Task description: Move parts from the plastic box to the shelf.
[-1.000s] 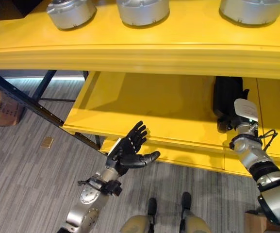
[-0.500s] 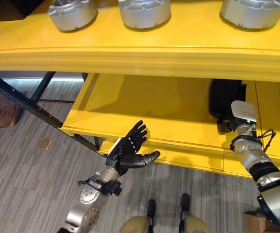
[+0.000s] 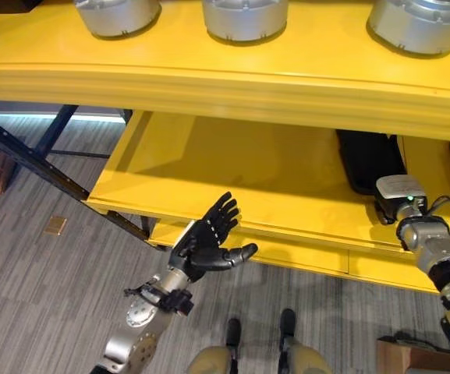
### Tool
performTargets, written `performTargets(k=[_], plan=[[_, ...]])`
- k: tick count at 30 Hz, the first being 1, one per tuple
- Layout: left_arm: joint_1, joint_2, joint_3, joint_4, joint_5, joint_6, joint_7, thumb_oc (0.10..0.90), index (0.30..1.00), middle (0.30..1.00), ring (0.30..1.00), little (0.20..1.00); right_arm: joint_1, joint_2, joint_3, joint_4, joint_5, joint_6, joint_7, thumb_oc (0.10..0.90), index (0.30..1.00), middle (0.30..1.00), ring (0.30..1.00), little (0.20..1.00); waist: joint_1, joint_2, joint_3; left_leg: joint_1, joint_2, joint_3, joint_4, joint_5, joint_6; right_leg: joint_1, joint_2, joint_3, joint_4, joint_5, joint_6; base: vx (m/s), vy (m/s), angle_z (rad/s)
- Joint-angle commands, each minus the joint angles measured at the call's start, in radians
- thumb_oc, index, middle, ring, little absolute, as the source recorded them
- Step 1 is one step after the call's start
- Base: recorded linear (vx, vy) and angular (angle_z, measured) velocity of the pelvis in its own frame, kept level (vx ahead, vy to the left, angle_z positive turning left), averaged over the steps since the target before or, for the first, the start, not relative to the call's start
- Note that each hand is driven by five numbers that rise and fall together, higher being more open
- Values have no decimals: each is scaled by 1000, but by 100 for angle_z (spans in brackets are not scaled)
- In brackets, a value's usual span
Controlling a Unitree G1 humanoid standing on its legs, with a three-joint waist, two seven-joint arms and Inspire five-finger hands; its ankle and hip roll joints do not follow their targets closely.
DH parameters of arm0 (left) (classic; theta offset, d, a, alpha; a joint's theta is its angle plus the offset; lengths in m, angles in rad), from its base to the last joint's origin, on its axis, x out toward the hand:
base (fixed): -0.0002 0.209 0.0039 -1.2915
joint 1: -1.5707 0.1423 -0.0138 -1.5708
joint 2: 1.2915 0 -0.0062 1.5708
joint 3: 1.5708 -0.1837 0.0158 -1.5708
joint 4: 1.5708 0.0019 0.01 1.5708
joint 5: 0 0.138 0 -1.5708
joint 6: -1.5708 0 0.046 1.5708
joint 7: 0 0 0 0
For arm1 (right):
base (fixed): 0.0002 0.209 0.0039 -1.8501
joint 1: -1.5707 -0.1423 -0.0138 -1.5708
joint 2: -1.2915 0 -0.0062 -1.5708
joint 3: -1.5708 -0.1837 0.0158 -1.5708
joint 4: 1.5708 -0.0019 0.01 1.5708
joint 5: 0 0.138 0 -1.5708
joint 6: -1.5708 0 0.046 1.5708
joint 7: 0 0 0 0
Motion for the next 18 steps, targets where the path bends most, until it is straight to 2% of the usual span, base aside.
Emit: performTargets(k=[1,7,18], plan=[[-46,17,45,-105,1,-62,-47,900,1000,1000,1000,1000,-32,-76,67,111,19,50,58,900,1000,1000,1000,1000,-2,-21,-45,-26,85,59,43,-65,-35,38,-23,-6,65,-148,44,17,-50,-2],[-40,15,58,-115,8,-50,-42,900,1000,1000,1000,1000,1,-58,25,105,58,88,89,900,1000,1000,1000,1000,-5,-27,-48,-18,87,60,41,-67,-34,47,-19,-2,60,-146,44,0,0,0],[-42,14,67,-117,14,-47,-36,900,1000,1000,1000,1000,36,-25,-35,52,165,44,67,900,1000,1000,1000,1000,-13,-25,-45,-17,88,60,44,-68,-31,52,-15,7,58,-147,42,2,-3,-6]])
